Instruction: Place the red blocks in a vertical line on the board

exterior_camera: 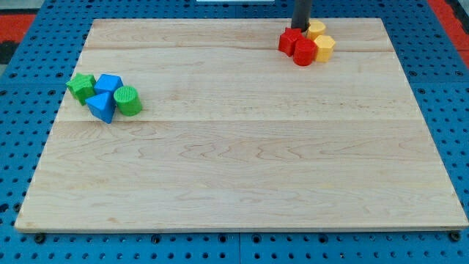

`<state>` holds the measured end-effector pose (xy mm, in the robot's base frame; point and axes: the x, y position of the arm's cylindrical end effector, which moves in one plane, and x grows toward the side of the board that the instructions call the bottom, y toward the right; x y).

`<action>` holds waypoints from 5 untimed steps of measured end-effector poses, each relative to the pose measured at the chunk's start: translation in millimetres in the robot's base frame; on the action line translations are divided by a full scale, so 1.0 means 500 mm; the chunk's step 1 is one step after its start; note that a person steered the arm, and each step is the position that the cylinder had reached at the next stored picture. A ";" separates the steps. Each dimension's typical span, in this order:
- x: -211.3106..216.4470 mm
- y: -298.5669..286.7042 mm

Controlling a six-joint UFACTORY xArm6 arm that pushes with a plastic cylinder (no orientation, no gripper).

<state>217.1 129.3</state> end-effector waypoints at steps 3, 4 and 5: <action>0.161 -0.005; 0.169 -0.005; 0.176 0.061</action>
<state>305.1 159.6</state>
